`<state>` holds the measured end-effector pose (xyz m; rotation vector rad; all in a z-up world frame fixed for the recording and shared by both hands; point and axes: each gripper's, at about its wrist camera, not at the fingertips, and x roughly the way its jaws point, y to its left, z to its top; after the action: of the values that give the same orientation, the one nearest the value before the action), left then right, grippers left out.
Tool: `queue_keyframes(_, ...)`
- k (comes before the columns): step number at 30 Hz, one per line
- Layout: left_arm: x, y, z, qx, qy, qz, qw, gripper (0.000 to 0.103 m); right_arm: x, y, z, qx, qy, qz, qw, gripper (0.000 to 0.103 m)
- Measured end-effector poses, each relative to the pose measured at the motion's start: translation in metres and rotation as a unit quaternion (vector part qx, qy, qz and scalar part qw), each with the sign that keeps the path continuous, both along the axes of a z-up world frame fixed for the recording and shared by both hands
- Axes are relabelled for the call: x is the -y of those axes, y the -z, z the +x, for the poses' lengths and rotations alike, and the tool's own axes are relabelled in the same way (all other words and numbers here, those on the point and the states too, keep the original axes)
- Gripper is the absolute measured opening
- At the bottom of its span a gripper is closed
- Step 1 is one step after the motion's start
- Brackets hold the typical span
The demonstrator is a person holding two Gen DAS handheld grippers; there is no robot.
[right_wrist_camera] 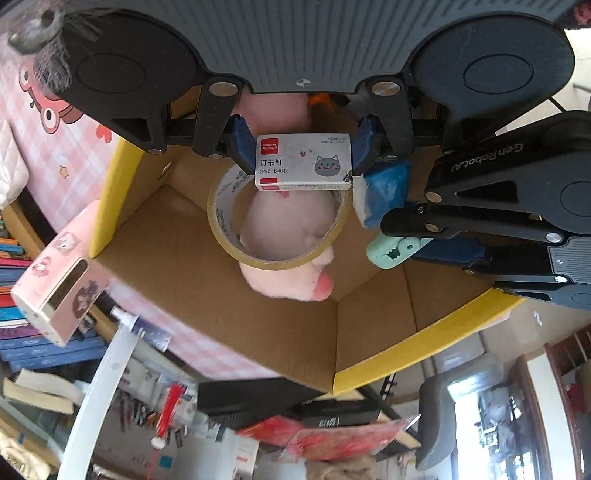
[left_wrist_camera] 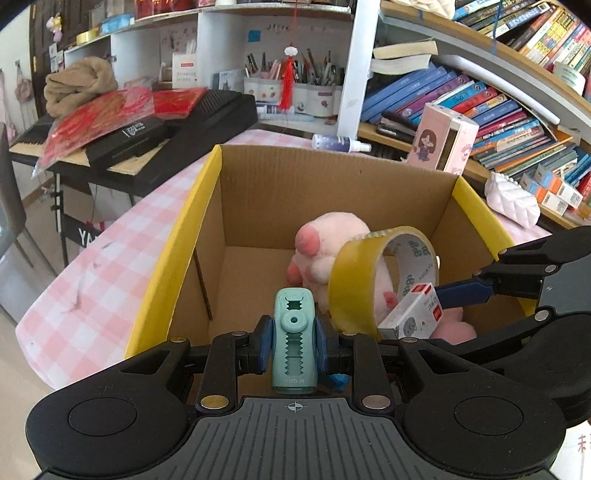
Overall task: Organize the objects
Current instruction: 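Lower the green toy and white box into the box and open both grippers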
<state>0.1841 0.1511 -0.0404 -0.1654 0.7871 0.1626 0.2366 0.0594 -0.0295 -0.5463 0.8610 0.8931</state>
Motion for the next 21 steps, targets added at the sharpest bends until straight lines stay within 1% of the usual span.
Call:
queue_keyframes(2, 0.000, 0.001, 0.001, -0.003, 0.000, 0.000, 1.0000, 0.023, -0.001, 0.001, 0.002, -0.010, 0.002, -0.005, 1.000, 0.051)
queue_keyframes(10, 0.000, 0.001, 0.000, -0.001, 0.000, 0.002, 1.0000, 0.023, -0.001, 0.002, 0.002, -0.014, 0.007, -0.010, 1.000, 0.052)
queue_keyframes(16, 0.002, -0.009, -0.015, 0.030, 0.001, -0.002, 0.9996, 0.024, 0.005, -0.004, -0.005, 0.000, 0.020, 0.010, 1.000, 0.052)
queue_keyframes(18, 0.002, -0.015, -0.020, 0.038, 0.003, -0.003, 0.9993, 0.025, 0.009, -0.009, -0.011, 0.012, 0.028, 0.018, 0.999, 0.052)
queue_keyframes(19, 0.002, -0.017, -0.023, 0.043, 0.005, -0.004, 0.9991, 0.026, 0.012, -0.011, -0.013, 0.017, 0.036, 0.024, 0.999, 0.052)
queue_keyframes(21, 0.002, -0.023, -0.029, 0.052, 0.006, -0.007, 0.9986, 0.032, 0.019, -0.017, -0.019, 0.014, 0.050, 0.039, 0.998, 0.054)
